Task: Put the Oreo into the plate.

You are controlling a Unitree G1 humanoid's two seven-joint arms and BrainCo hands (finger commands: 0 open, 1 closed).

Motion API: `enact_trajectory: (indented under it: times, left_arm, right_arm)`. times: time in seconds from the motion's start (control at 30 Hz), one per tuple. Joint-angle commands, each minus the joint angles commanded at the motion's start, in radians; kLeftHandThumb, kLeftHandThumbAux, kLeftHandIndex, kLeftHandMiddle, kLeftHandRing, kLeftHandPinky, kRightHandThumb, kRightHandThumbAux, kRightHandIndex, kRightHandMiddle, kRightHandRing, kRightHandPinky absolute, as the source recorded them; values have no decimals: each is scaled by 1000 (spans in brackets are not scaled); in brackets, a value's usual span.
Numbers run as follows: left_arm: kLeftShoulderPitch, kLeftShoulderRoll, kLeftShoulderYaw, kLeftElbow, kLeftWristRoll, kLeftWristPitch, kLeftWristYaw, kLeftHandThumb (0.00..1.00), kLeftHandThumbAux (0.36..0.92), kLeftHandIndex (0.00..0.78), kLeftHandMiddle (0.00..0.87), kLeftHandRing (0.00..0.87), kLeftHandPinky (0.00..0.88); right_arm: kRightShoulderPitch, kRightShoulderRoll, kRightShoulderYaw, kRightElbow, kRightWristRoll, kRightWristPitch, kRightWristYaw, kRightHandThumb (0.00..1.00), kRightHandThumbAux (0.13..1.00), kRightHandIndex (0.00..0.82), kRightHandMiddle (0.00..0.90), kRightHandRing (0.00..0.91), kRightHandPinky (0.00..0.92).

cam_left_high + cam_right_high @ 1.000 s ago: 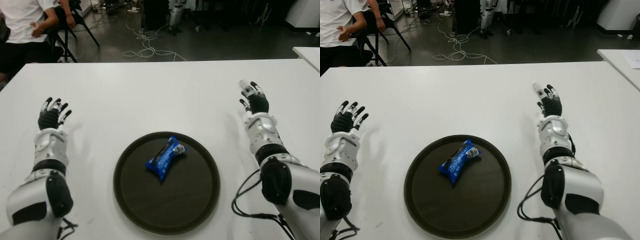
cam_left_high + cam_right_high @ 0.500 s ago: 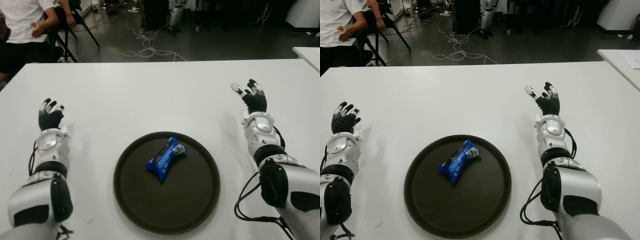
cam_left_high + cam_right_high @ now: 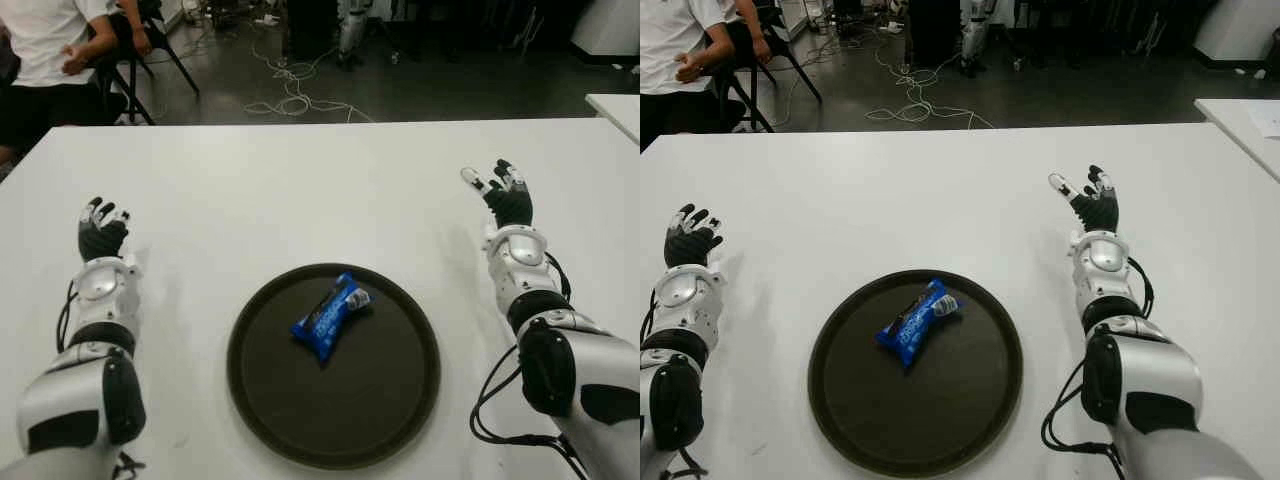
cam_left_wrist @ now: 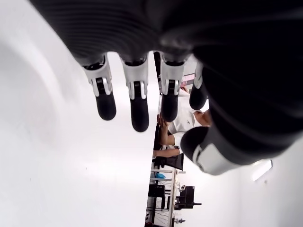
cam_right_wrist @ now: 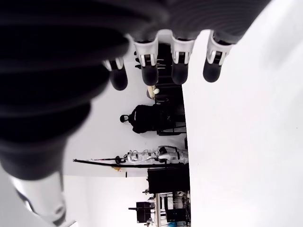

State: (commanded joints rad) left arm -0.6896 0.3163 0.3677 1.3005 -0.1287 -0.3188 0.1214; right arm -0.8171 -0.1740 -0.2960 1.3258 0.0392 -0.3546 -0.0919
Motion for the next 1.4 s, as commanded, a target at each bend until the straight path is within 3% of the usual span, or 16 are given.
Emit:
enact_trajectory:
  times: [0.3, 1.4]
  left_arm:
    - [-1, 3, -2, -1, -1, 6, -3, 272, 736, 93, 181, 192, 205]
    - [-11, -2, 4, -1, -7, 12, -11, 282, 740, 86, 183, 205, 234]
  right_arm:
    - [-1, 0, 7, 2, 0, 5, 3, 0, 713, 30, 55, 36, 20]
    - [-8, -5, -7, 8, 8, 27, 49, 1, 710, 39, 58, 38, 2]
